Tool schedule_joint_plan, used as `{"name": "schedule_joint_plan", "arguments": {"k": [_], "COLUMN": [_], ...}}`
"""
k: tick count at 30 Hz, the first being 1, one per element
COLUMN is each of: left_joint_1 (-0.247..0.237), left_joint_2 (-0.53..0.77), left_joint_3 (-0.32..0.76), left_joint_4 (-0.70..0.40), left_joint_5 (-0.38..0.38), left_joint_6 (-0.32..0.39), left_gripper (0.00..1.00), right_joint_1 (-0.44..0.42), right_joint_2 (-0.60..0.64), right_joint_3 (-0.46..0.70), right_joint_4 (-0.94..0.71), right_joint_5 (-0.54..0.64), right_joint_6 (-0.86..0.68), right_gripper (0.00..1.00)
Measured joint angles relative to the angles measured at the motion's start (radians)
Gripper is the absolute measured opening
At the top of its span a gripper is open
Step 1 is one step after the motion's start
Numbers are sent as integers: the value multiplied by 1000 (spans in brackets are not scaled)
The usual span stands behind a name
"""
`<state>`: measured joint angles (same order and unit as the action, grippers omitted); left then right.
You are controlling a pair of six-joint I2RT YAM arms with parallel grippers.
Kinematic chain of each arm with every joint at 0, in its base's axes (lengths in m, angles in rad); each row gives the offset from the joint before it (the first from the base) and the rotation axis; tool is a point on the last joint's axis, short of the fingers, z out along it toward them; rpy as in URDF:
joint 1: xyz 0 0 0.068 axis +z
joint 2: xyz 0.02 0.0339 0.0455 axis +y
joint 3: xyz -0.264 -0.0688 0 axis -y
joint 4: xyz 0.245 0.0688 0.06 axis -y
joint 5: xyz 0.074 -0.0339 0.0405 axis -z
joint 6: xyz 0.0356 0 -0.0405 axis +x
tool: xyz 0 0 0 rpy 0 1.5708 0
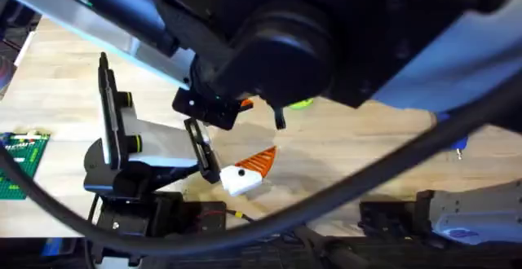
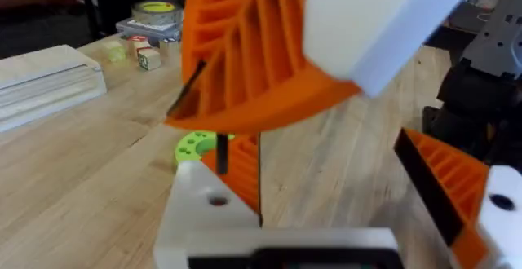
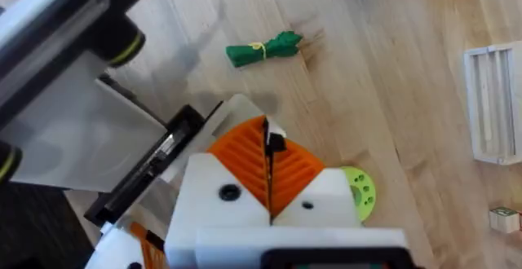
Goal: Pick up the gripper from the table and insert it into the empty holder that is missing its gripper. Then pick up a screw, insert it into the mounting hole, and use the screwdriver to tighten it. Finally, clean up the table by picking up the vegetable and placing it into the bucket.
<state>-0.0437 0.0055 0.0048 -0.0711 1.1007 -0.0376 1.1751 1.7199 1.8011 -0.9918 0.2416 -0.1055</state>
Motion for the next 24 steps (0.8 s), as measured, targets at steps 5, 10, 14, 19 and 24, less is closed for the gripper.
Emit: {"name": "schedule_joint_plan", "arguments": {"k": [5,10,14,19,24], "left_joint_1": [0,0,0,0,0], "left_joint_2": [0,0,0,0,0], "left_joint_3": [0,0,0,0,0], "left_joint_4": [0,0,-8,-8,-8], "left_joint_5": [0,0,0,0,0], "left_joint_6": [0,-1,-2,-2,-2], "left_gripper": [993,993,993,993,993], "right_joint_1": [0,0,0,0,0], "right_joint_2": [9,43,52,52,52], "right_joint_3": [2,3,3,5,5], "right_joint_4": [-4,-9,-7,-13,-23], "right_joint_5": [-5,-5,-3,2,5], "right_joint_6": [0,0,0,0,0], "right_gripper": [7,7,6,7,6]}}
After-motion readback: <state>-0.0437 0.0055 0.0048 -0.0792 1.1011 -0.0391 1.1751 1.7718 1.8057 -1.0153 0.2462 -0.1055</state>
